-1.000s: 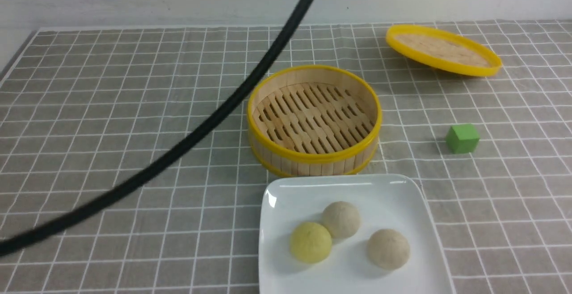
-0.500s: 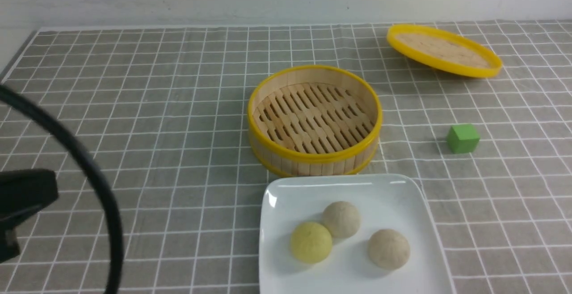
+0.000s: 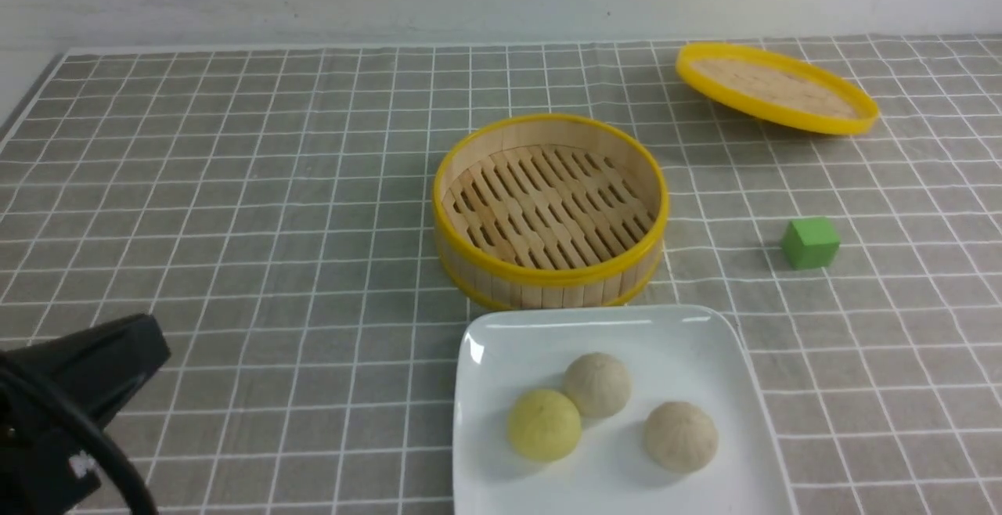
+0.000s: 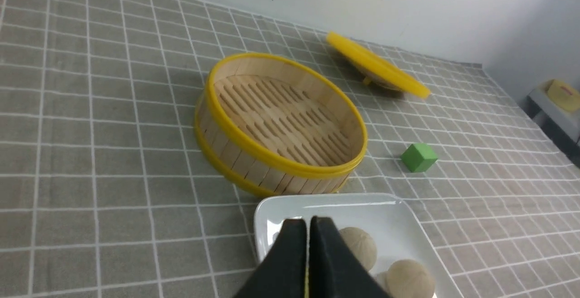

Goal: Put the steamed buns into the plate on the grey tablecloth.

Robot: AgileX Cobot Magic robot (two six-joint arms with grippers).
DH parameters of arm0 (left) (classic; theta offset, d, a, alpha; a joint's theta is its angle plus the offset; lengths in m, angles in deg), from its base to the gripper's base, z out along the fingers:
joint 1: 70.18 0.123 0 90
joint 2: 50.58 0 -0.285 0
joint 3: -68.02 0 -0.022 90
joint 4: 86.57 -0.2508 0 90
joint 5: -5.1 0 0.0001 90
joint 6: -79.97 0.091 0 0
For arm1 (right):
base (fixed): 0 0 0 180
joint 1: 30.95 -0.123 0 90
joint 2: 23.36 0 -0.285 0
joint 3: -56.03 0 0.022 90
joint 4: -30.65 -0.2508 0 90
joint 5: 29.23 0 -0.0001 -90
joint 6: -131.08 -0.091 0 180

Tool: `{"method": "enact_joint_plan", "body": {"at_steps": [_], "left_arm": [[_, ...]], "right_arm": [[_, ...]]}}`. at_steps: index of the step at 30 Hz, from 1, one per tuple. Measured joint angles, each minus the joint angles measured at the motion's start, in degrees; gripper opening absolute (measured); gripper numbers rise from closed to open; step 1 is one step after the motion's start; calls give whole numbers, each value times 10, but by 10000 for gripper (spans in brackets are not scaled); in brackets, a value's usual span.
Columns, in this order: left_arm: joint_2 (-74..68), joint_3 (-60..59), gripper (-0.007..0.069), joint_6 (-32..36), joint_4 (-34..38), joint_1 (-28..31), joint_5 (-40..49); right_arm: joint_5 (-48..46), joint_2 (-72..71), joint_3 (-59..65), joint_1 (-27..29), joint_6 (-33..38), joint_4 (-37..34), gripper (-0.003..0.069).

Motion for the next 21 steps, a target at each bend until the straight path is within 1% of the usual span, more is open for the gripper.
{"method": "enact_joint_plan", "body": {"at_steps": [8, 11, 13, 15, 16, 17, 19, 21], "left_arm": [[0, -18, 38, 0, 6, 1, 4], [0, -33, 43, -18, -25, 10, -7], [0, -34, 46, -43, -51, 22, -13], [1, -34, 48, -49, -56, 32, -15], [4, -41, 50, -46, -51, 49, -21], [5, -42, 50, -45, -49, 49, -21], [20, -69, 52, 2, -4, 90, -31], [35, -99, 54, 73, 40, 128, -41]], "right_arm": [[0, 0, 0, 0, 0, 0, 88], [0, 0, 0, 1, 0, 0, 92], [0, 0, 0, 1, 0, 0, 95], [0, 0, 0, 2, 0, 0, 97], [0, 0, 0, 2, 0, 0, 98], [0, 0, 0, 2, 0, 0, 98], [0, 0, 0, 2, 0, 0, 101], [0, 0, 0, 2, 0, 0, 104]]}}
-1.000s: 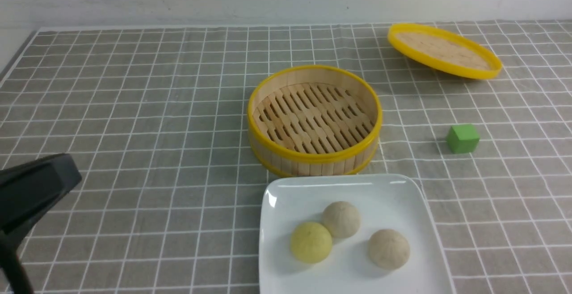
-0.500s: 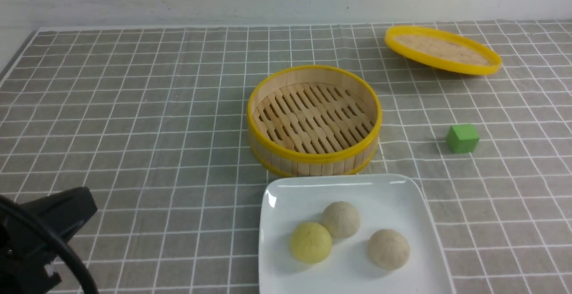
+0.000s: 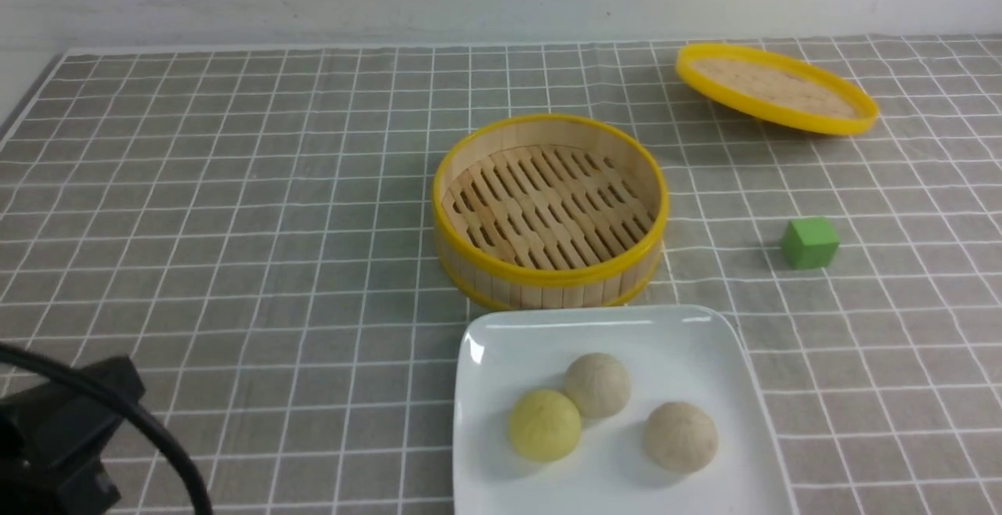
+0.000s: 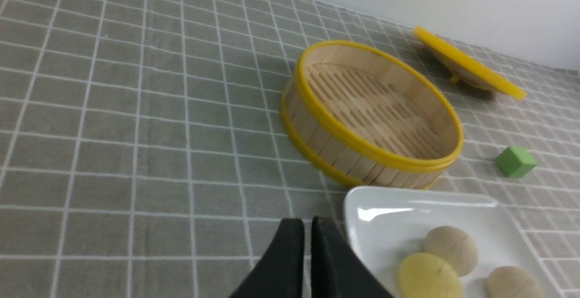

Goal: Put the steamed buns into the plate on the grey tablecloth.

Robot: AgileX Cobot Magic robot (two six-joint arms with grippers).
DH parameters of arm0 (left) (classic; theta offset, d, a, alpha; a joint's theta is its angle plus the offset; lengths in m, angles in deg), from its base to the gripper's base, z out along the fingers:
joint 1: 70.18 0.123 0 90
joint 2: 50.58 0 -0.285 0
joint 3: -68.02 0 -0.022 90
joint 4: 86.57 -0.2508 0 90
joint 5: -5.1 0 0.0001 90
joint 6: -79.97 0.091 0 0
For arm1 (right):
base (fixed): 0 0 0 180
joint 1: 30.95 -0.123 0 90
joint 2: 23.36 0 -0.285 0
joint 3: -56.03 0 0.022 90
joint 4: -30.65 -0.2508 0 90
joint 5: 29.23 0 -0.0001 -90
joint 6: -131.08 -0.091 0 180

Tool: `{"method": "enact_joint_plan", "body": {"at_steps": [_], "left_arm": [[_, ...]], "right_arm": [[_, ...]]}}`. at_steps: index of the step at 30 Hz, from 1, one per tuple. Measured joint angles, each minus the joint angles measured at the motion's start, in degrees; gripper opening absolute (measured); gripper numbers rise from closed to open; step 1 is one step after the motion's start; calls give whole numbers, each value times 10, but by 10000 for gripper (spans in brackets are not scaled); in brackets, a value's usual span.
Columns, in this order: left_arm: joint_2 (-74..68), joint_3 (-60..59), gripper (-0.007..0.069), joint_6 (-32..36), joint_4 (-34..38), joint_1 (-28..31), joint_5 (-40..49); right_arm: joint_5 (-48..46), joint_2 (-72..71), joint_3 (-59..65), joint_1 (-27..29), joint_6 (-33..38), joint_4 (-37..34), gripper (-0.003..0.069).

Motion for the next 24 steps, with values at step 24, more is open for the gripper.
{"method": "enact_joint_plan", "body": {"at_steps": [24], "left_arm": [[198, -211, 69, 283, 104, 278, -26]], "right_arm": [[0, 0, 0, 1, 0, 0, 134]]}}
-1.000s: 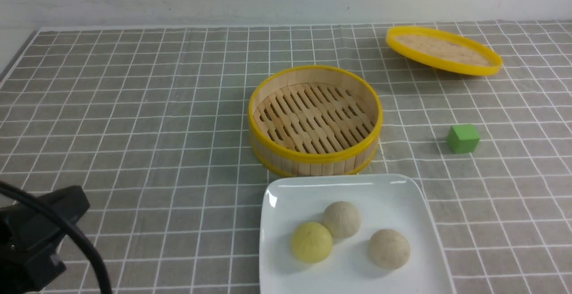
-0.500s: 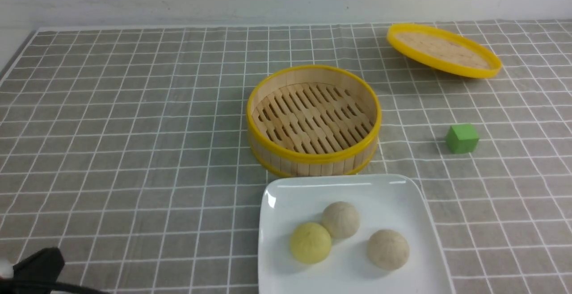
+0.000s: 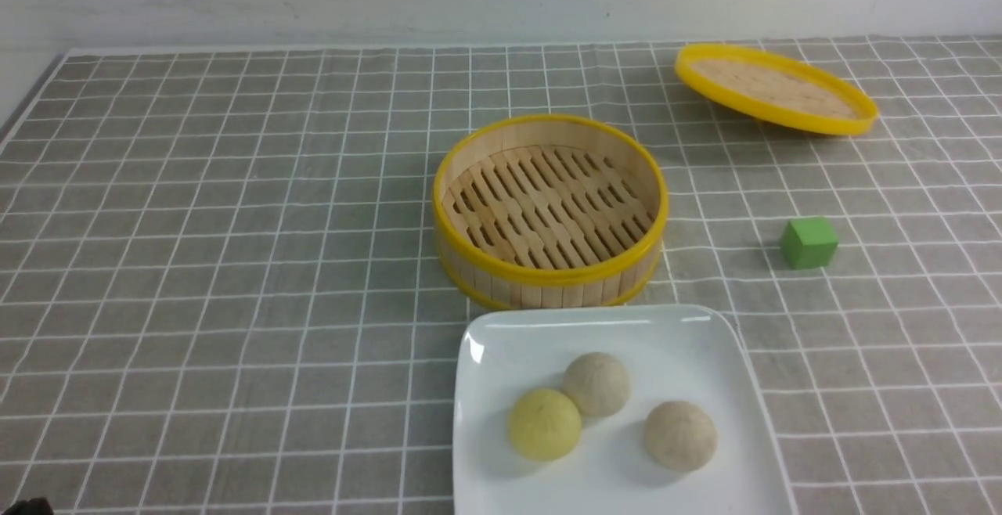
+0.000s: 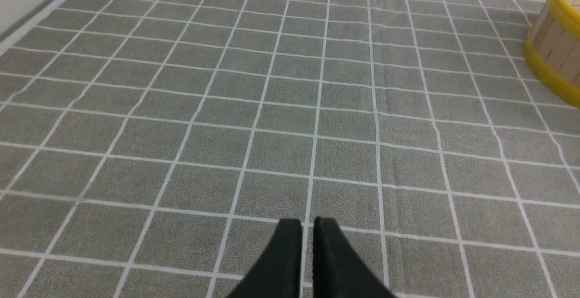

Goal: Put the steamed buns into the plate on the grey tablecloth.

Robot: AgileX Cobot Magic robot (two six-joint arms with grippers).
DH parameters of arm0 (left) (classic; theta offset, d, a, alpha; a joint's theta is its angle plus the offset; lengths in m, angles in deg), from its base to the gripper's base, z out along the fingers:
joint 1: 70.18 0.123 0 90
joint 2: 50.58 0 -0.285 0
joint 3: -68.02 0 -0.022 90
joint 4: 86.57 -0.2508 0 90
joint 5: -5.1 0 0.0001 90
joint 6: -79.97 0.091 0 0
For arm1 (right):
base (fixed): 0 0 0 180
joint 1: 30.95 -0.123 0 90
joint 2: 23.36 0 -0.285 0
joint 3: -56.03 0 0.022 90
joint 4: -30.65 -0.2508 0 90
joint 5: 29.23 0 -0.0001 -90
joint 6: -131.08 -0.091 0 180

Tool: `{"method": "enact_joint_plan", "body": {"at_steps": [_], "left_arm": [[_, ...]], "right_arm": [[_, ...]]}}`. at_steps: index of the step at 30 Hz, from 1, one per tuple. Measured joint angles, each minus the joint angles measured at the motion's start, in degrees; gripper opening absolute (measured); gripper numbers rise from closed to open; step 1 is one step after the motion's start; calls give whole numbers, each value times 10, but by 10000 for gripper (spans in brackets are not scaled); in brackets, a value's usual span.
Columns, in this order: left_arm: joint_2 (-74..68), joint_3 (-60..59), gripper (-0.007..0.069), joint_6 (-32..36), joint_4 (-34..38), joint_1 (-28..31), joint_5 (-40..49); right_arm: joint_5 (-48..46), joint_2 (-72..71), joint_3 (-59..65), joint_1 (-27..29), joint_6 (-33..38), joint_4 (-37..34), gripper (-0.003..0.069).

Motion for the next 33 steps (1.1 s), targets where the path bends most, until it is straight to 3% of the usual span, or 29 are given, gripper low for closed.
{"method": "enact_joint_plan", "body": {"at_steps": [4, 13, 33], "left_arm": [[0, 0, 72, 2, -2, -19, 1], [0, 0, 78, 2, -2, 26, 1], [0, 0, 94, 2, -5, 29, 2]], "right_arm": [[0, 0, 0, 0, 0, 0, 139], [0, 0, 0, 0, 0, 0, 148], [0, 0, 0, 0, 0, 0, 171]]}}
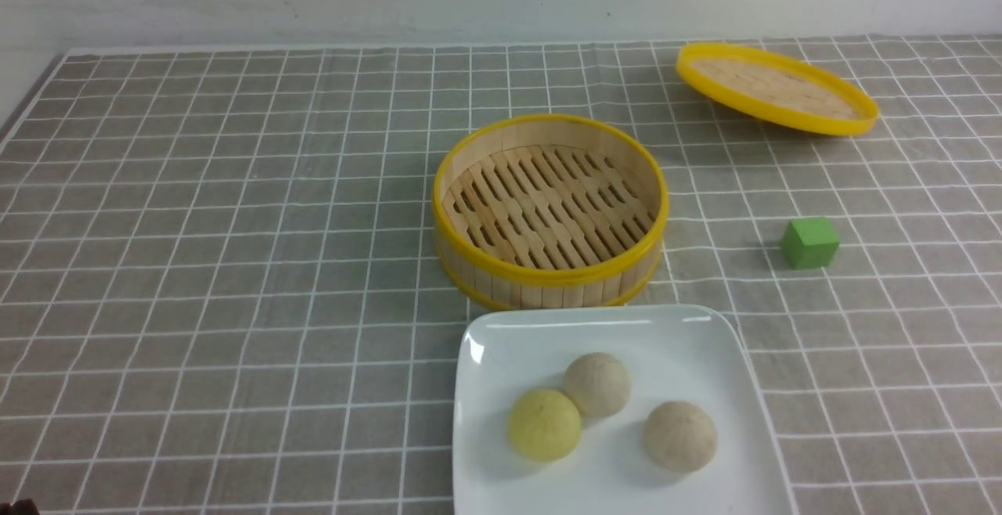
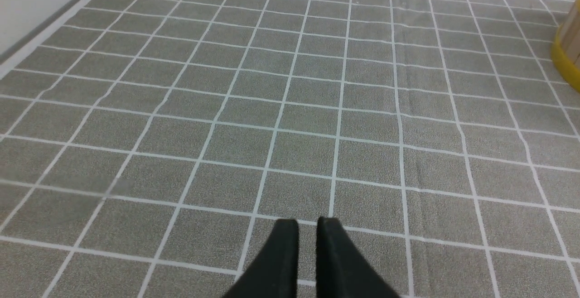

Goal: Put the steamed buns into the plate on the grey tablecloth.

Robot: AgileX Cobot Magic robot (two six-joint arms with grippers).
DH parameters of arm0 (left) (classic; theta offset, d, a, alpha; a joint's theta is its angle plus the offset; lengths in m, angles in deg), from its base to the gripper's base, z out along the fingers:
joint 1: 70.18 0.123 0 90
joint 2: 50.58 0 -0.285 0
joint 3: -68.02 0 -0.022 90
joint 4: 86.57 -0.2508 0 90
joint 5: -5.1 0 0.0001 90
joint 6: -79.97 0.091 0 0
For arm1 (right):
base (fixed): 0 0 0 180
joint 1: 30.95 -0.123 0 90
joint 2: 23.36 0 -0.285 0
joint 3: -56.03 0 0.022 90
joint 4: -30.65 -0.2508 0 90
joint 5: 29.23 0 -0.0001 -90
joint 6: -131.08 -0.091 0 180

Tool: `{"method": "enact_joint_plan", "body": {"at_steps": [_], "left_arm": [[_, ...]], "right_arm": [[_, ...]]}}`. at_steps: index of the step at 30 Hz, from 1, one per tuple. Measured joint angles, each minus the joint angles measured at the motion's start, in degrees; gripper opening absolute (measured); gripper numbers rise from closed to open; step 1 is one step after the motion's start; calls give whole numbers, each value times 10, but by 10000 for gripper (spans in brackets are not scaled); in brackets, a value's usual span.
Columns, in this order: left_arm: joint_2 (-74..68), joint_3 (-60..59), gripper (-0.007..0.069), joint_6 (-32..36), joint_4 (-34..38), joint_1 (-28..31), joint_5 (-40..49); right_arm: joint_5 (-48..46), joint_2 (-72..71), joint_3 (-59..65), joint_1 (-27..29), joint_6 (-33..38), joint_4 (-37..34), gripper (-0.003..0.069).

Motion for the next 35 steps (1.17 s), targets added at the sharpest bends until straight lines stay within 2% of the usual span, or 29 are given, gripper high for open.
{"method": "enact_joint_plan", "body": {"at_steps": [35], "left_arm": [[0, 0, 127, 1, 0, 0, 0]], "right_arm": [[0, 0, 0, 0, 0, 0, 207]]}}
